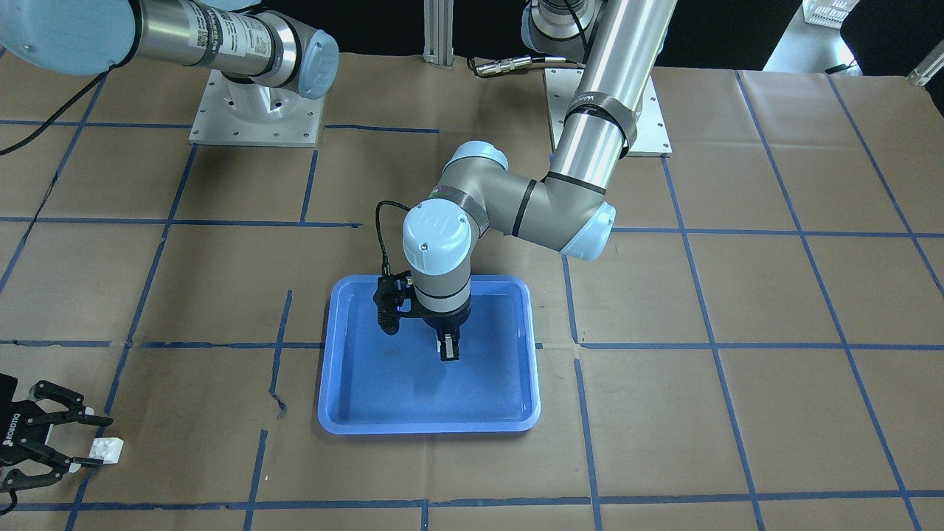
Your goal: Assemble white blocks and place on blue tray
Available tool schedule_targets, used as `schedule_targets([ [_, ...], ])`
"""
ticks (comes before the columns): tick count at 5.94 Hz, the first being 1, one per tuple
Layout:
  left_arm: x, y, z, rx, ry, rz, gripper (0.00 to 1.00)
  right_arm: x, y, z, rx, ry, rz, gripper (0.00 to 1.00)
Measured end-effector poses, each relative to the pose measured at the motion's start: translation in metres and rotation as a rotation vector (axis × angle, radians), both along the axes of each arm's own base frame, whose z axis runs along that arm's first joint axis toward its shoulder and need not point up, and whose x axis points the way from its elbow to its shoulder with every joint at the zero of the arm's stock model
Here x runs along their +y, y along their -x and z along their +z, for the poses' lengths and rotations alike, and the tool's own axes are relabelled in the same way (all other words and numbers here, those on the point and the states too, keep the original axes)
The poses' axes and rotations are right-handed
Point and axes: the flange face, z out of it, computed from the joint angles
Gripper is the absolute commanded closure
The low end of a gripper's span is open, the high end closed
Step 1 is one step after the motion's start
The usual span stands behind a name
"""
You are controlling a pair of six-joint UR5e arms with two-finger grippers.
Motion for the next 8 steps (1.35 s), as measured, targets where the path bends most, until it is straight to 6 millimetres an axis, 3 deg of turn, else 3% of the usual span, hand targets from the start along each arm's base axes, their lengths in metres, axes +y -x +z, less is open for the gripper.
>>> schedule_targets([
  [1,0.001,0.002,-0.001,0.001,0.001,-0.003,0.12,0.000,0.000,0.001,0.001,0.003,0.002,0.59],
  [3,0.002,0.004,0.004,0.029,-0.002,-0.004,0.02,-0.002,0.001,0.008,0.008,0.014,0.001,0.59],
  [4,0.002,0.004,0.019,0.032,-0.009,-0.001,0.02,-0.003,0.002,0.019,0.016,0.021,-0.006,0.61],
  [6,0.017,-0.004,0.086,0.025,-0.029,0.007,0.02,-0.002,-0.004,0.060,0.043,0.042,-0.026,0.61],
  [8,0.053,-0.025,0.179,0.022,-0.040,0.046,0.02,0.008,-0.020,0.105,0.056,0.038,-0.045,0.61],
])
